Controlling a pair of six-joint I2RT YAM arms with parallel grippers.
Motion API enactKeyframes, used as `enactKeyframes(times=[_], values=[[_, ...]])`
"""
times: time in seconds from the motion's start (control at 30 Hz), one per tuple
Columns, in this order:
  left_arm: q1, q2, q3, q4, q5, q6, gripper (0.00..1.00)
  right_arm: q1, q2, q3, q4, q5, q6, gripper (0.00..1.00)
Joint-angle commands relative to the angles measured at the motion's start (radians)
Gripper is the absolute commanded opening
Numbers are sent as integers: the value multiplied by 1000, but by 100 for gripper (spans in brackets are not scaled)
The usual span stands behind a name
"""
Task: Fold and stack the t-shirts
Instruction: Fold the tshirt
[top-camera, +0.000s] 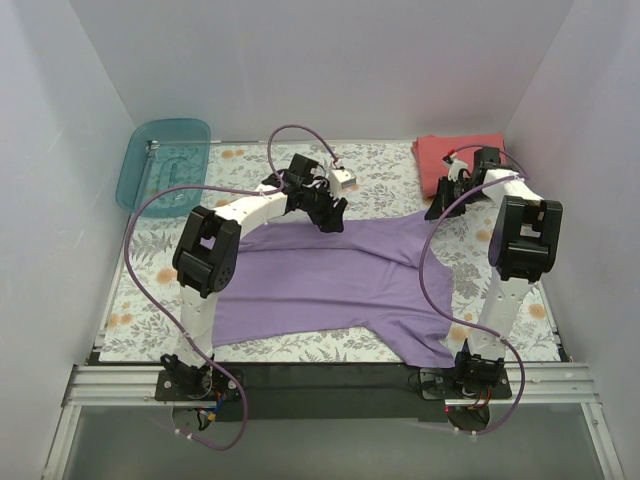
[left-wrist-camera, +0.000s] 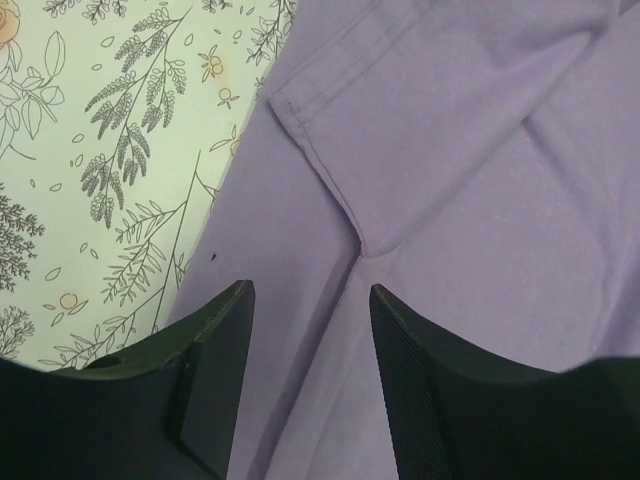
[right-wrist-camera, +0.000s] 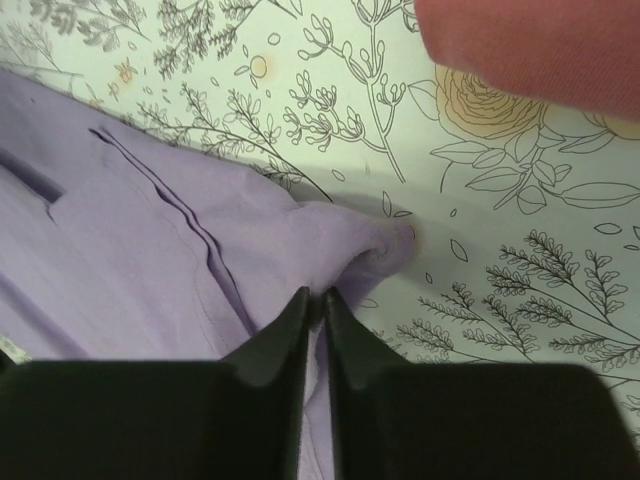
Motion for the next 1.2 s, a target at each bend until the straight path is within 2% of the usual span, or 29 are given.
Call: enactKeyframes(times=[0.0,0.07,0.2,0.37,1.17], values=[[-13,-2,48,50,1,-26,49,-13,-7,-15,50,-44,25,13],[-13,8,43,103,12,-69,49,-27,-22,-27,68,-53,36,1],[-16,47,52,203,20,-147,48,-41,-49,-57,142,-56,59,1],[-32,124,138,216,30,-197,47,-43,-55,-74,182,-61,73,1],[-79,251,243,237,32,-233,39,-41,-36,-89,203,-69,79,1]])
